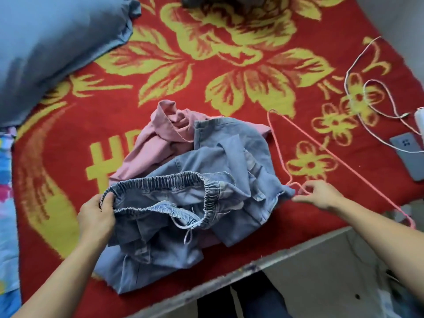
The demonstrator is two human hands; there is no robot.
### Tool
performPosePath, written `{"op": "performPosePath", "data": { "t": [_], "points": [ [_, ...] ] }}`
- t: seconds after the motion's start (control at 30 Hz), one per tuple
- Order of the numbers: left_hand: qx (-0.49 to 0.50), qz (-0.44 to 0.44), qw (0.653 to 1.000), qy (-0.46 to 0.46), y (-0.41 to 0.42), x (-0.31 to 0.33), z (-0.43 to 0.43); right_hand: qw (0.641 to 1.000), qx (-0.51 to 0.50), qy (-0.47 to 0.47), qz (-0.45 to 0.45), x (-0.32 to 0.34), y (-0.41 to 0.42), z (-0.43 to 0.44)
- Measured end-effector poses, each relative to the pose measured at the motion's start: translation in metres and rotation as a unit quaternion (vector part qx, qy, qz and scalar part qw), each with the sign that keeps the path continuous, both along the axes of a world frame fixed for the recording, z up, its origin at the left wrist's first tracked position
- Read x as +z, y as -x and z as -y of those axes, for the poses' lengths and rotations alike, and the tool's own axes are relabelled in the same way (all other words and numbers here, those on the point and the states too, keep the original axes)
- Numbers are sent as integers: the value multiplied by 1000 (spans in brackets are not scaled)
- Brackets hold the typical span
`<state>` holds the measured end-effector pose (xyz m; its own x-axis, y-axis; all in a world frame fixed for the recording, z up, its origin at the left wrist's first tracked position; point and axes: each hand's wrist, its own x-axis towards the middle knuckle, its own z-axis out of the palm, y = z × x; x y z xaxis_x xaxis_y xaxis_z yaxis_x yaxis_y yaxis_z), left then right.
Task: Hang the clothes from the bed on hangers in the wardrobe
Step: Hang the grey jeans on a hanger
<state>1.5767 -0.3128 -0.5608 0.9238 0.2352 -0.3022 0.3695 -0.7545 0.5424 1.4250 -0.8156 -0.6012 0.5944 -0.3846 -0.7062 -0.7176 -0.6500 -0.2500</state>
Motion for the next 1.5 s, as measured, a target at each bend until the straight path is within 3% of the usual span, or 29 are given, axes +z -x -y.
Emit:
{"op": "performPosePath", "data": {
  "t": [0.17, 0.33, 0.43, 0.53, 0.73, 0.83, 0.9, 0.97, 1.03, 1.13, 1.33, 1.4, 1.5],
  "points": [
    [-30, 5, 999, -18, -6, 13, 24, 991, 4, 130, 13, 58, -8, 45],
    [-112, 39, 993, -19, -7, 20, 67, 972, -3, 234, 35, 71, -42, 2],
    [-143, 48, 988, -24, -7, 11, 70, 947, 95, 298, 70, 71, -62, -23],
    [-146, 43, 988, -22, -4, 6, 65, 916, 209, 340, 23, 81, -79, -20],
    [-138, 19, 990, -32, -2, -5, 55, 924, 158, 344, -60, 104, -86, 31],
    [-134, 10, 990, -35, -2, -7, 52, 956, 81, 271, -77, 96, -81, 50],
    [-133, 12, 991, -31, -2, -5, 51, 994, -20, 98, -50, 91, -80, 49],
    [-129, 14, 991, -24, -1, -3, 51, 990, -109, -89, -14, 99, -84, 37],
    [-127, 11, 991, -25, 0, -1, 50, 978, -107, -179, -12, 113, -93, 20],
    [-129, 6, 991, -24, 1, 1, 51, 975, -85, -200, 53, 124, -110, -4],
    [-122, 7, 993, -4, 2, 14, 51, 935, -126, -225, 244, 125, -119, -52],
    [-120, 9, 993, 1, 4, 19, 50, 934, -92, -204, 280, 124, -117, -70],
    [-124, 4, 992, 3, 10, 18, 47, 960, 28, -125, 251, 122, -135, -110]
  ]
}}
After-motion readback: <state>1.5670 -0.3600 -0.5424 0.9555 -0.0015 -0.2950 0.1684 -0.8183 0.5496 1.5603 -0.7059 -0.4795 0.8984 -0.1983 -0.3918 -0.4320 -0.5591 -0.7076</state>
